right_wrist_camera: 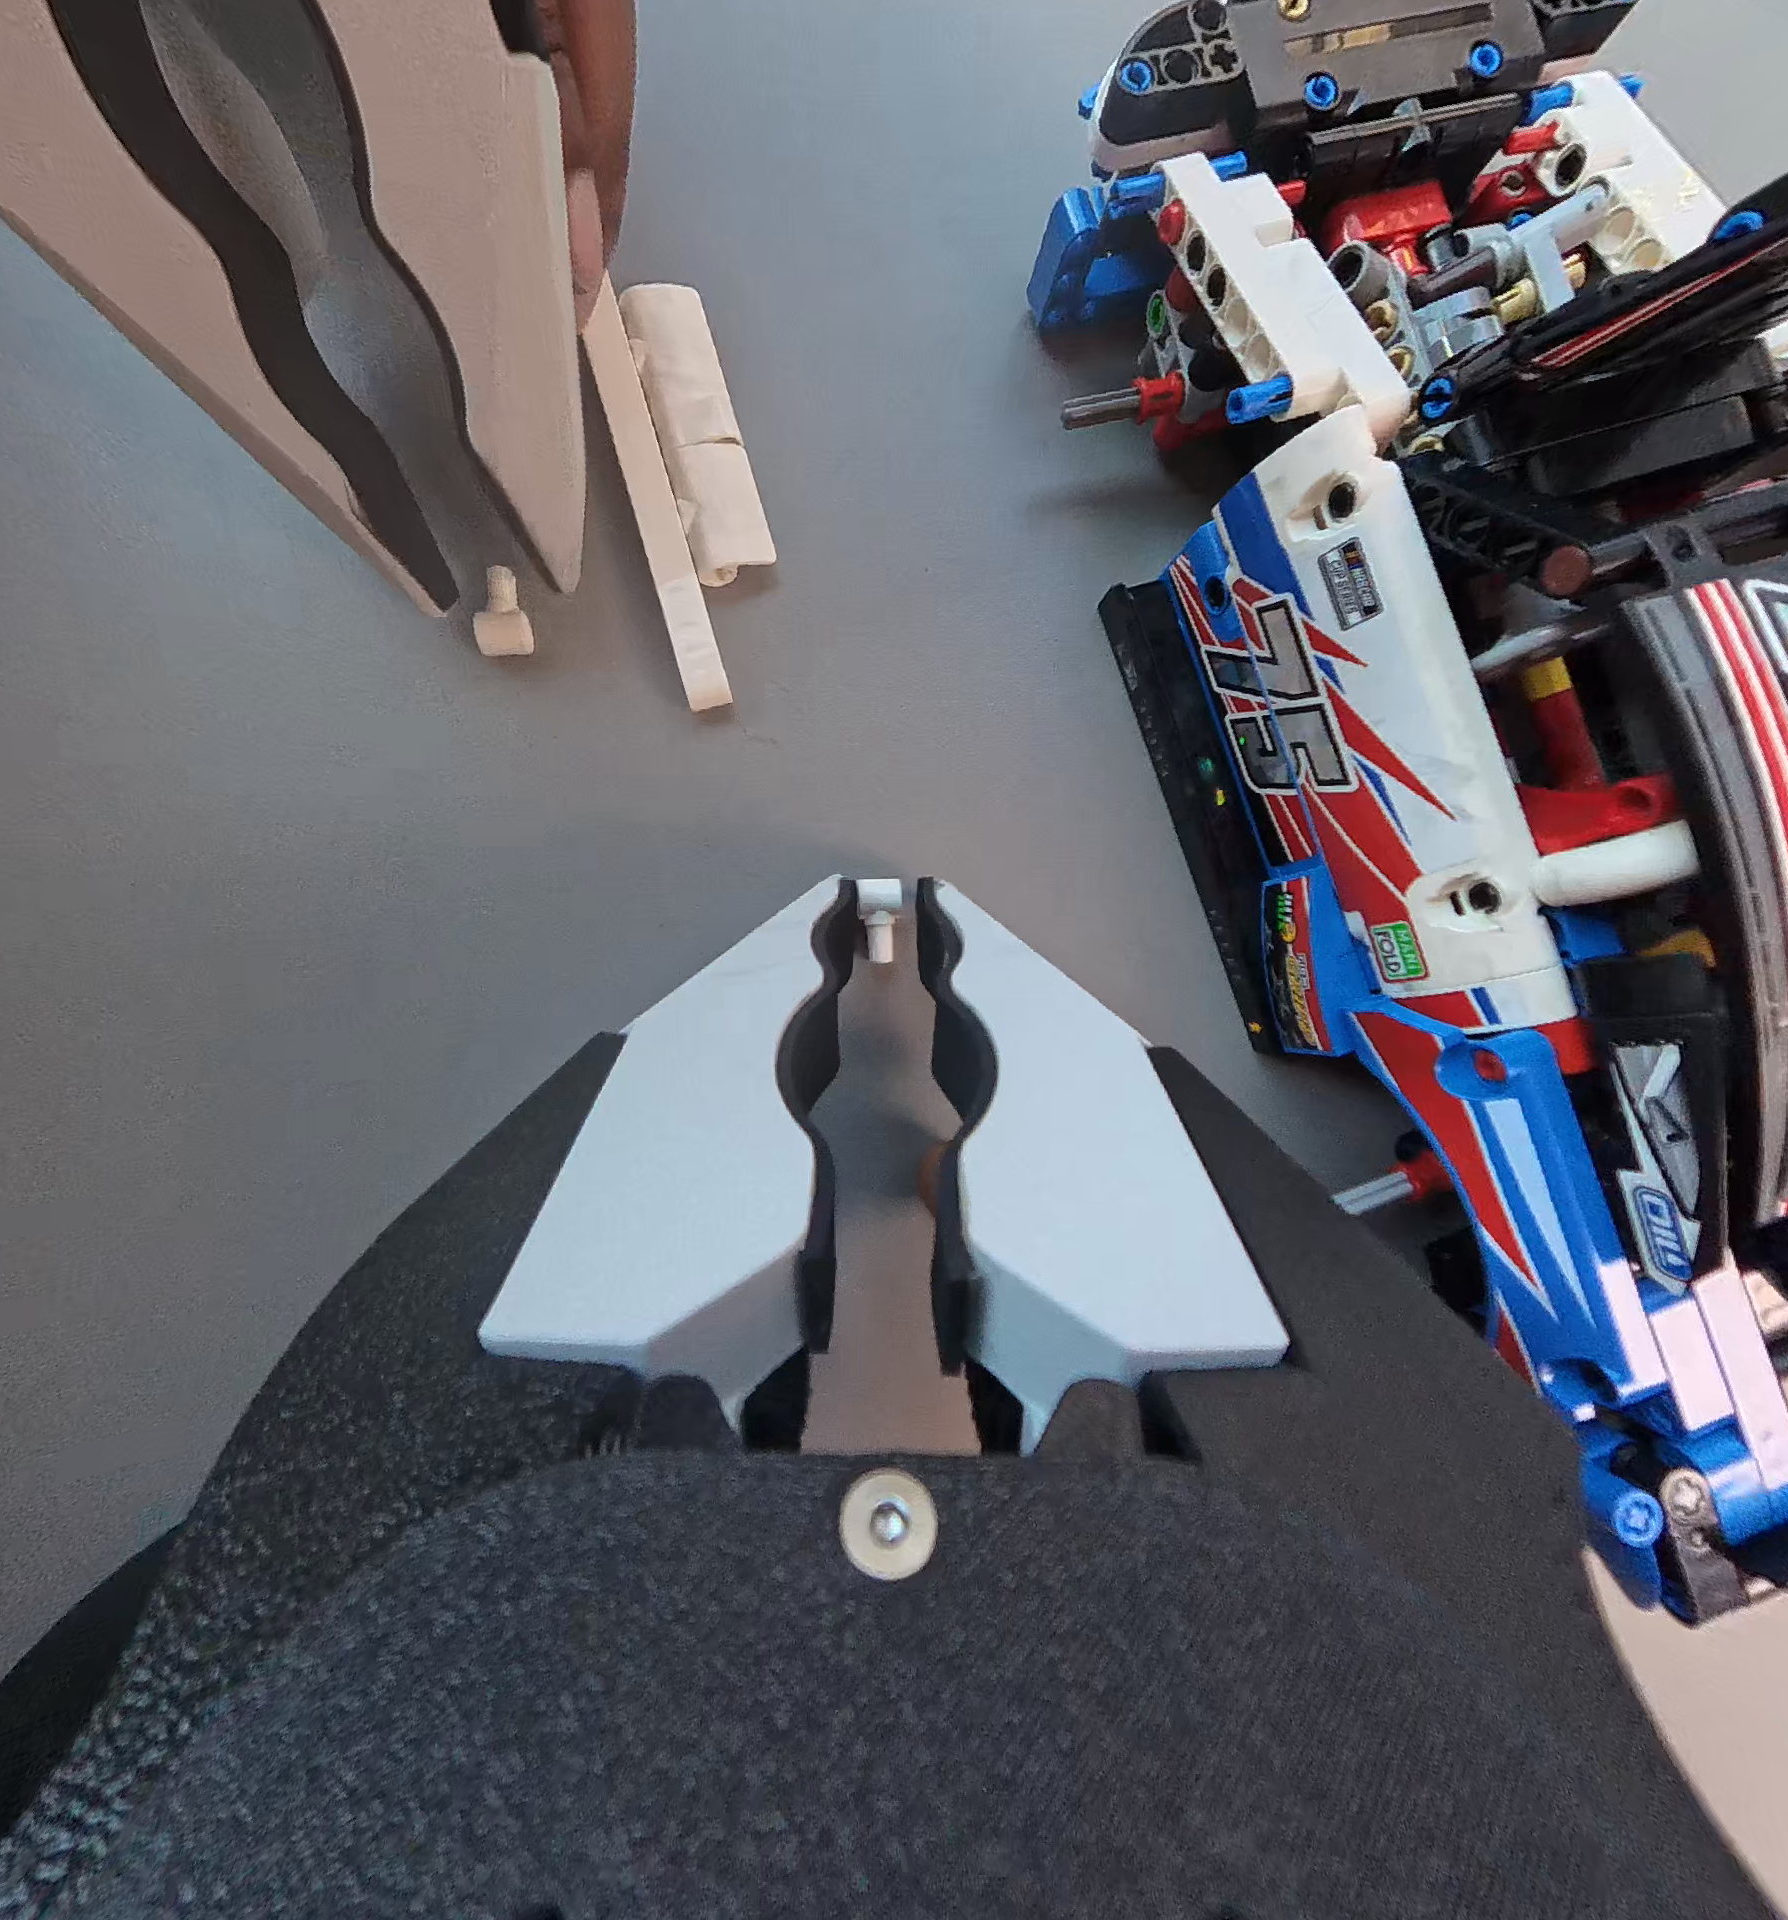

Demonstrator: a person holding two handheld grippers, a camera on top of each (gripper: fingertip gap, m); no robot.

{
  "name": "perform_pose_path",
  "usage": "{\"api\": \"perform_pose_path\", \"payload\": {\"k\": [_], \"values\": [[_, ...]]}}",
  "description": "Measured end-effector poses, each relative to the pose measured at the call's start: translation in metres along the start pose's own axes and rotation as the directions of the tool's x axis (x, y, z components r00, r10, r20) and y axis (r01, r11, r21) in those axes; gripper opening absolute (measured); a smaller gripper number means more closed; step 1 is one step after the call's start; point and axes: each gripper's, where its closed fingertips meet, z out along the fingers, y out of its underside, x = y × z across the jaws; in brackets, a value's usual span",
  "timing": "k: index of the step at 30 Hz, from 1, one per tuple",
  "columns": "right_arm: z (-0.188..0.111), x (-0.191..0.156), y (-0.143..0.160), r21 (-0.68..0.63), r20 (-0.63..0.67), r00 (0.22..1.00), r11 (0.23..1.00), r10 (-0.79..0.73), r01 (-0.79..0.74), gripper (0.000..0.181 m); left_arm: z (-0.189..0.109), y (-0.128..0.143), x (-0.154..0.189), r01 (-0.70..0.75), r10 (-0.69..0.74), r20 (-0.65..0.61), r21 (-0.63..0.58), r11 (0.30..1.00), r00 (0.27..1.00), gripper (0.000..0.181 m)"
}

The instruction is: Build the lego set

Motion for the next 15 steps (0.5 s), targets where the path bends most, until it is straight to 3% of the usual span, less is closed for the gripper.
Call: {"api": "perform_pose_path", "payload": {"k": [1, 4, 8, 15], "values": [[-0.001, 0.0, -0.001, 0.013, 0.003, 1.0, 1.0, 0.009, -0.009, 0.01, -0.004, -0.004, -0.002, 0.025, -0.025, -0.009, 0.037, 0.999, 1.0, 0.017], [-0.007, -0.004, -0.004, 0.069, 0.055, 0.998, 0.997, 0.031, -0.035, 0.016, -0.021, -0.013, -0.021, 0.135, -0.137, 0.003, 0.151, 0.979, 0.991, 0.019], [-0.025, -0.008, -0.005, 0.154, 0.144, 0.989, 0.986, 0.037, -0.059, 0.02, -0.036, -0.002, -0.05, 0.223, -0.243, 0.079, 0.202, 0.954, 0.967, 0.019], [-0.008, -0.005, 0.007, 0.059, 0.08, 0.996, 0.998, -0.031, 0.026, 0.02, -0.023, -0.001, -0.047, 0.226, -0.243, 0.065, 0.2, 0.953, 0.968, 0.019]]}}
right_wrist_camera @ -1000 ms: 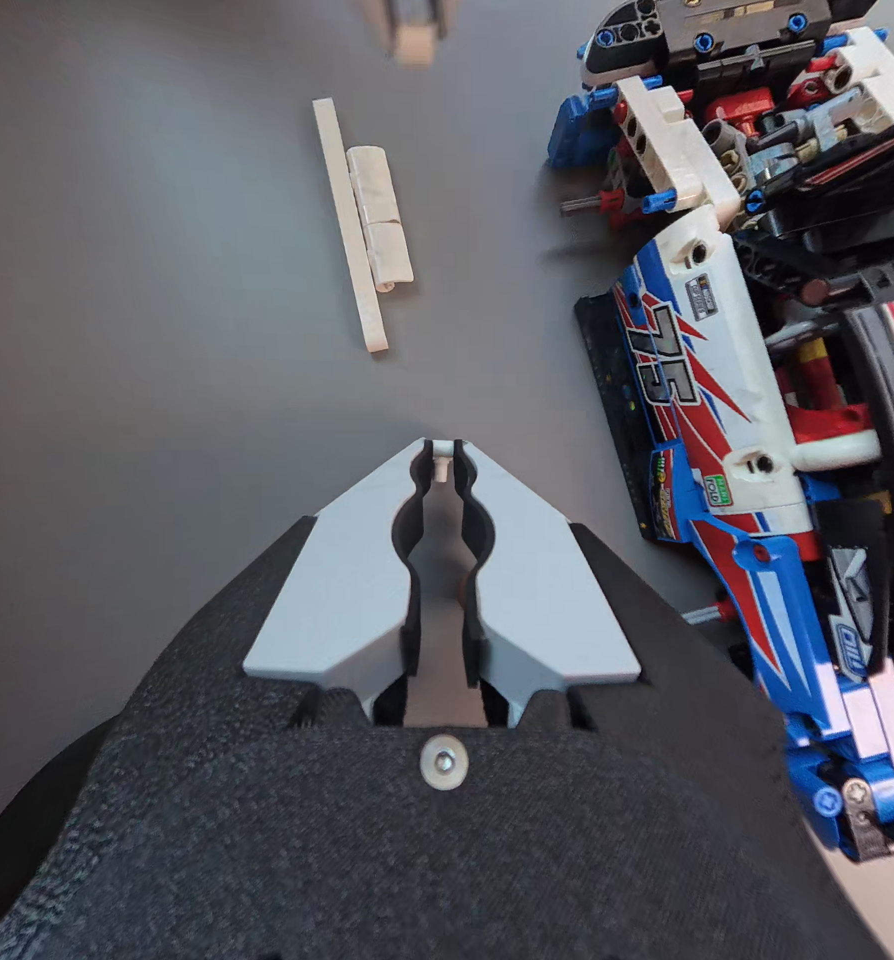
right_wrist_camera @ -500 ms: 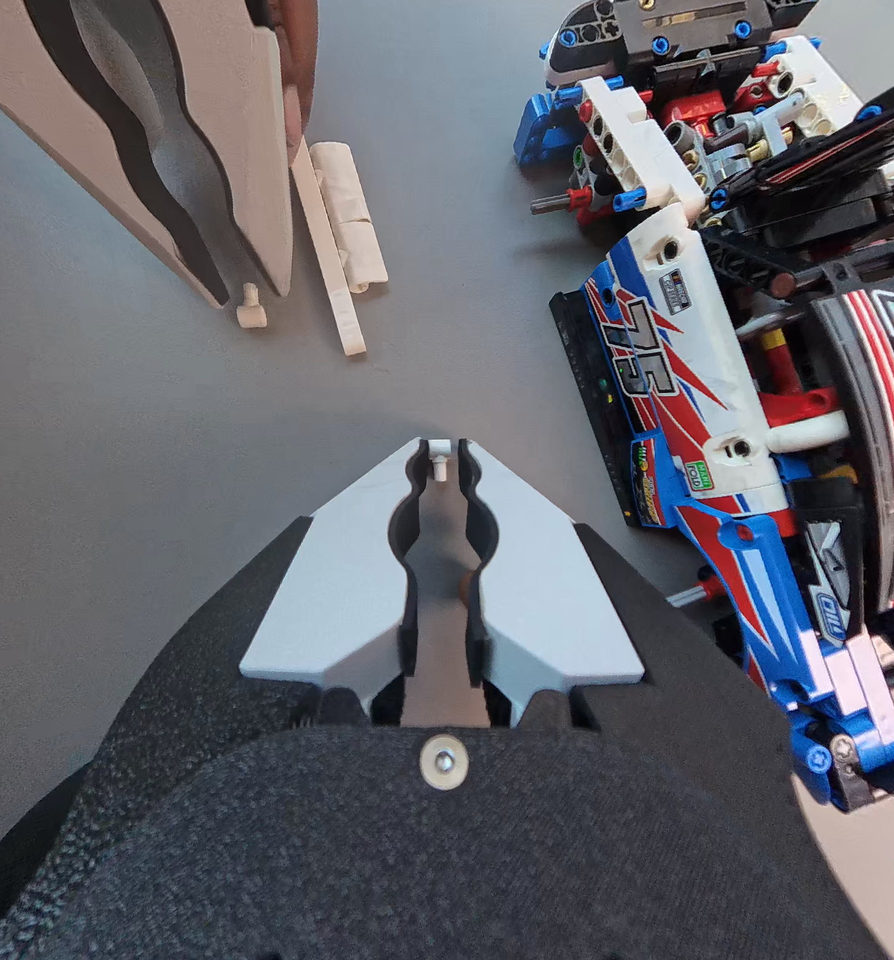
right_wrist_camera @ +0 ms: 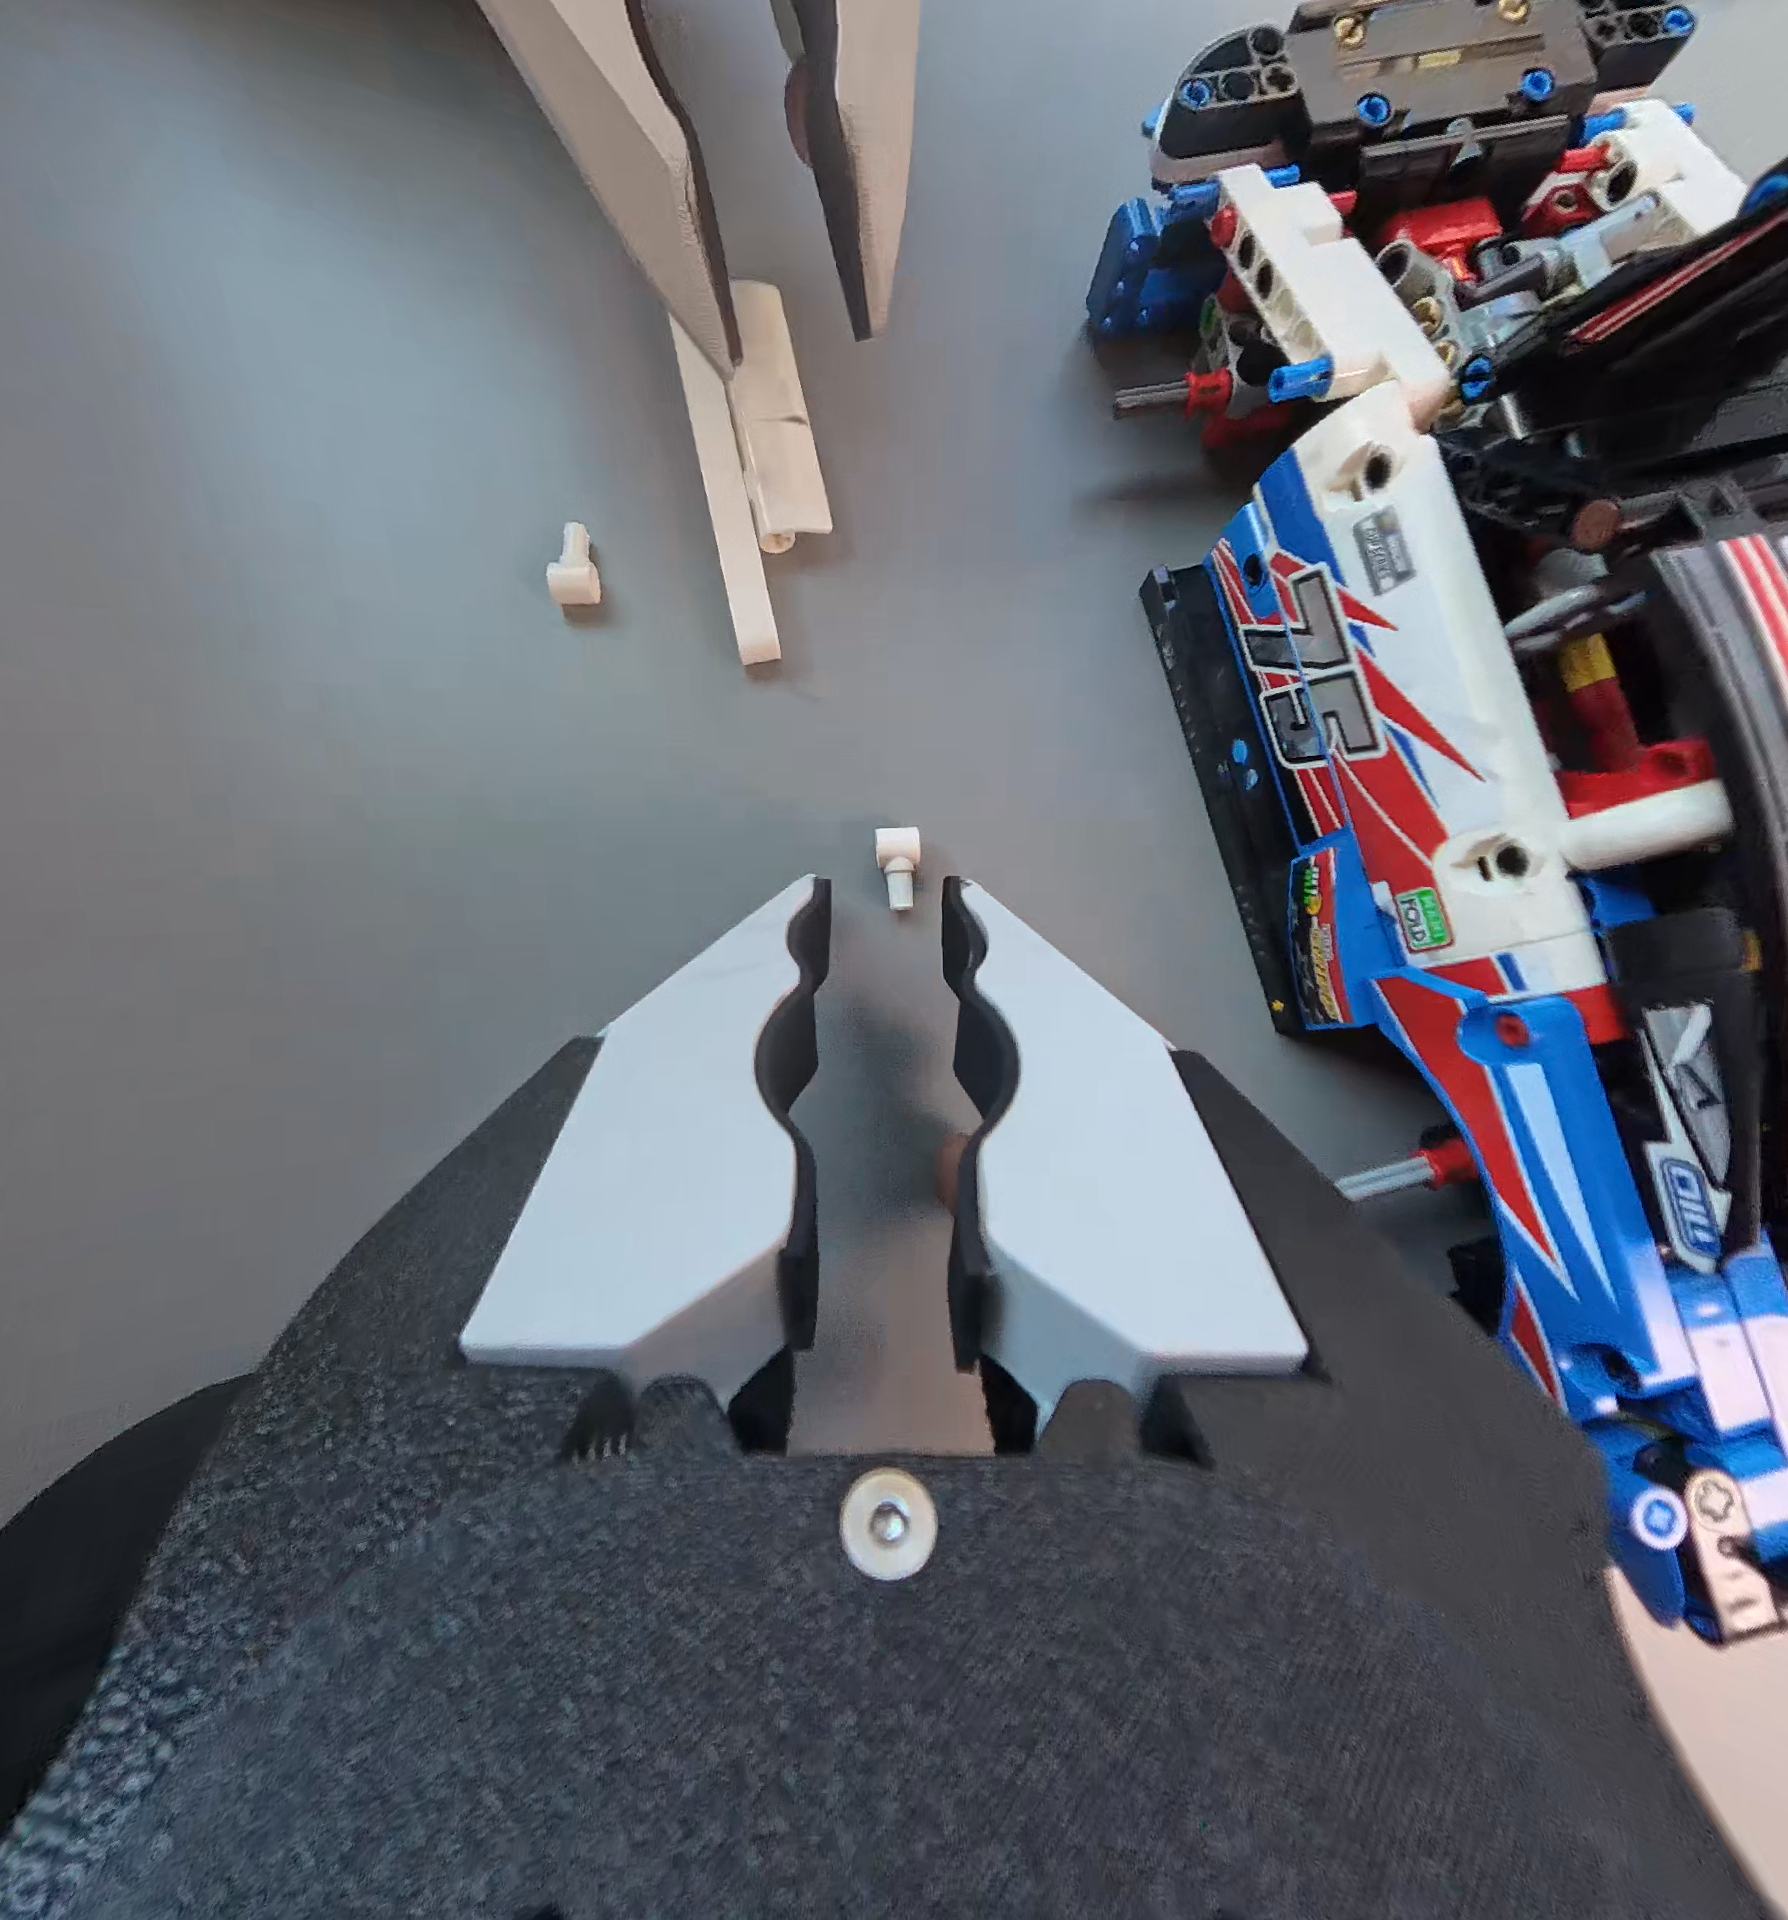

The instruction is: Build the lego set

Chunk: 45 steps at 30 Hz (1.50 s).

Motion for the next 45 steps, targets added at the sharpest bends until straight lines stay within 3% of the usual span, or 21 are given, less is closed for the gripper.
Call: {"api": "perform_pose_path", "payload": {"k": [5, 8, 10, 13, 16, 21, 25, 29, 33, 35, 37, 40, 42, 45], "values": [[0.009, 0.0, -0.01, 0.011, -0.058, 0.995, 0.997, -0.08, 0.081, 0.006, 0.006, -0.015, 0.009, 0.118, -0.116, -0.034, 0.079, 0.99, 0.993, 0.019], [-0.001, 0.0, -0.05, 0.263, -0.096, 0.995, 0.964, -0.009, 0.034, 0.006, 0.002, -0.031, 0.004, 0.264, -0.257, -0.059, 0.185, 0.947, 0.965, 0.02], [-0.024, 0.004, -0.09, 0.526, -0.089, 0.99, 0.849, 0.111, -0.048, 0.006, -0.005, -0.047, 0.006, 0.344, -0.321, -0.125, 0.274, 0.898, 0.939, 0.023], [-0.065, 0.003, -0.136, 0.771, 0.203, 0.928, 0.533, 0.312, -0.348, 0.005, -0.021, -0.073, 0.007, 0.317, -0.295, -0.119, 0.422, 0.849, 0.948, 0.026], [-0.079, 0.004, -0.152, 0.753, 0.492, 0.788, 0.272, 0.371, -0.599, 0.005, -0.039, -0.096, 0.006, 0.205, -0.236, -0.011, 0.538, 0.818, 0.972, 0.023], [-0.07, 0.007, -0.154, 0.681, 0.641, 0.652, 0.093, 0.404, -0.727, 0.006, -0.055, -0.104, -0.004, -0.016, -0.152, 0.258, 0.551, 0.834, 0.954, 0.018], [-0.063, 0.005, -0.155, 0.683, 0.632, 0.648, 0.089, 0.425, -0.725, 0.006, -0.058, -0.102, -0.008, -0.093, -0.103, 0.34, 0.515, 0.852, 0.935, 0.013], [-0.06, 0.007, -0.152, 0.69, 0.605, 0.669, 0.135, 0.432, -0.711, 0.005, -0.059, -0.097, -0.009, -0.135, -0.064, 0.376, 0.48, 0.867, 0.924, 0.004], [-0.06, -0.002, -0.151, 0.737, 0.458, 0.808, 0.35, 0.37, -0.578, 0.005, -0.06, -0.096, -0.003, -0.176, 0.011, 0.35, 0.446, 0.877, 0.937, 0.002], [-0.06, -0.006, -0.148, 0.758, 0.335, 0.895, 0.48, 0.295, -0.442, 0.005, -0.058, -0.094, 0.002, -0.134, 0.016, 0.259, 0.445, 0.886, 0.966, 0.002], [-0.06, -0.012, -0.143, 0.753, 0.193, 0.964, 0.603, 0.18, -0.264, 0.013, -0.049, -0.085, 0.015, 0.034, -0.046, 0.018, 0.413, 0.91, 0.999, 0.003], [-0.06, -0.02, -0.131, 0.715, 0.015, 1.0, 0.699, -0.004, -0.008, 0.013, -0.047, -0.078, 0.029, 0.243, -0.156, -0.244, 0.38, 0.892, 0.957, 0.003], [-0.055, -0.03, -0.122, 0.677, 0.025, 0.997, 0.735, -0.079, 0.042, 0.012, -0.045, -0.077, 0.033, 0.303, -0.188, -0.319, 0.361, 0.882, 0.929, 0.002], [-0.056, -0.04, -0.12, 0.686, 0.078, 0.991, 0.727, -0.11, 0.026, 0.012, -0.043, -0.076, 0.042, 0.354, -0.21, -0.406, 0.323, 0.878, 0.89, 0.002]]}}
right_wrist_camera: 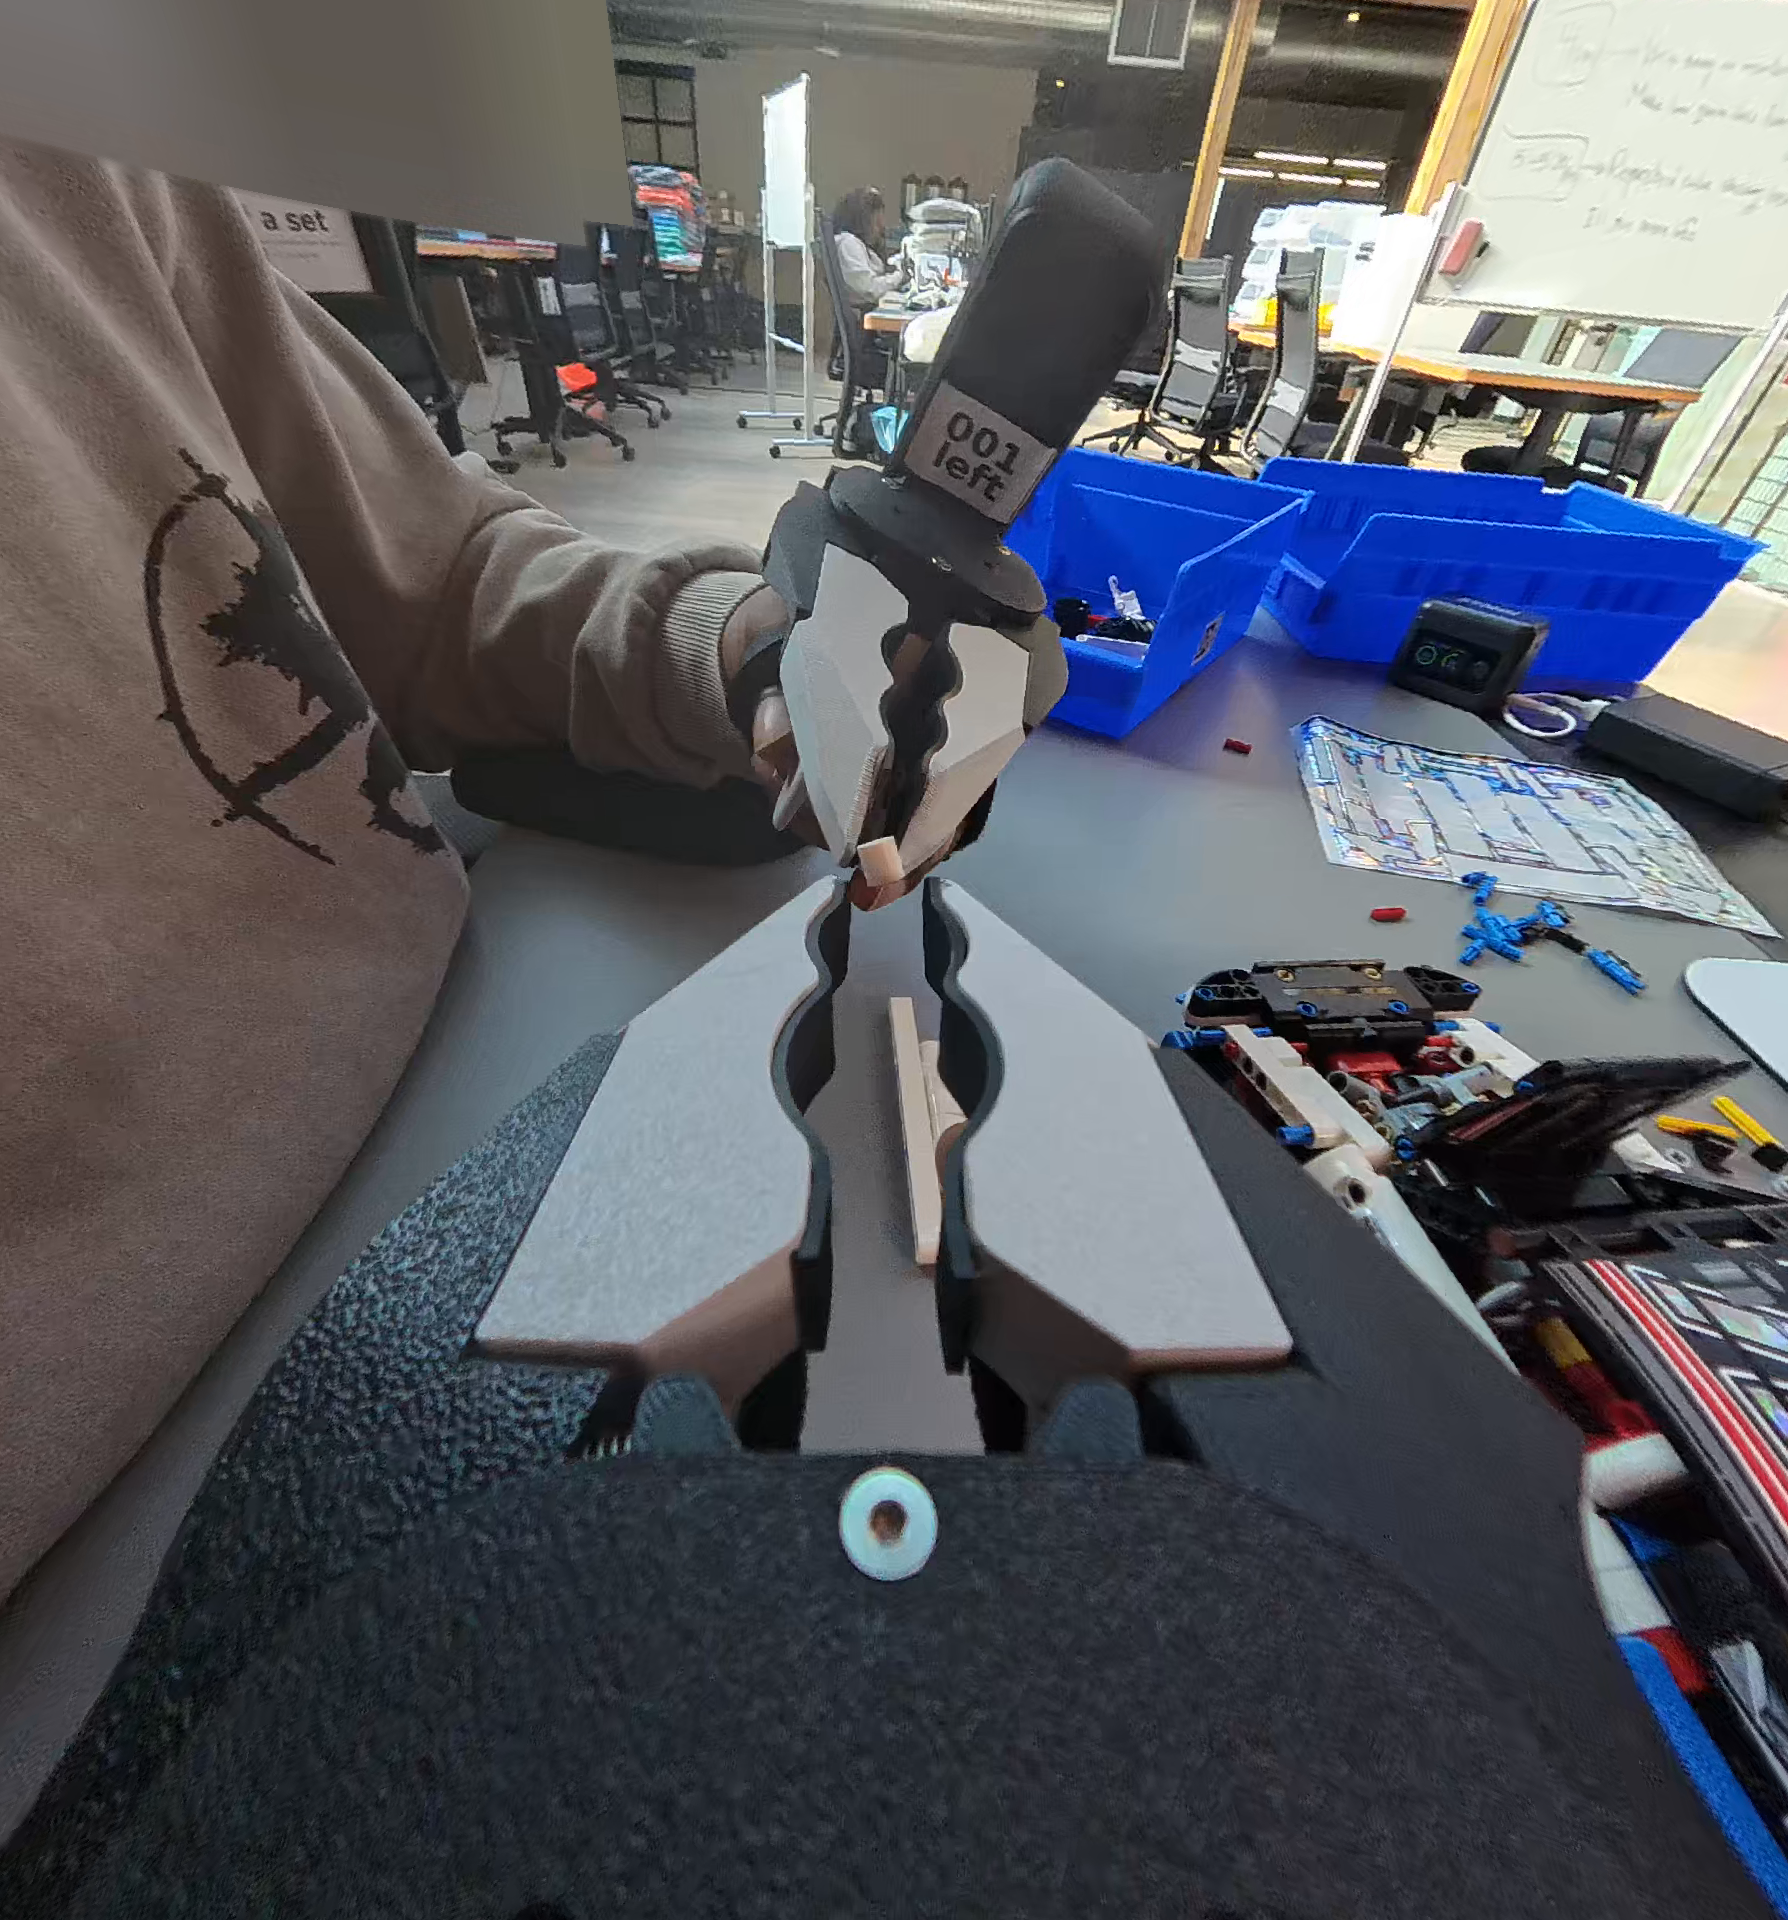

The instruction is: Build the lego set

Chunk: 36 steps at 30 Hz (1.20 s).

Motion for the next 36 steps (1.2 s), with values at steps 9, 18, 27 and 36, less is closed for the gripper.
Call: {"api": "perform_pose_path", "payload": {"k": [9, 18, 27, 36], "values": [[0.004, -0.016, 0.01, -0.058, 0.072, 0.995, 0.996, -0.063, 0.067, 0.006, 0.009, 0.016, 0.006, 0.064, -0.069, -0.069, -0.08, 0.995, 0.995, 0.002], [0.002, -0.004, 0.022, -0.133, 0.035, 0.999, 0.991, -0.011, 0.016, 0.006, 0.0, 0.028, -0.025, -0.018, 0.037, 0.105, -0.171, 0.985, 0.994, 0.009], [-0.015, 0.023, 0.066, -0.332, -0.073, 0.997, 0.942, 0.038, -0.06, 0.006, -0.042, 0.105, -0.071, -0.119, 0.352, 0.25, -0.641, 0.758, 0.902, 0.027], [-0.011, 0.029, 0.079, -0.371, -0.13, 0.986, 0.917, 0.108, -0.15, 0.005, -0.035, 0.089, -0.085, -0.43, 0.76, 0.187, -0.73, 0.532, 0.623, 0.022]]}}
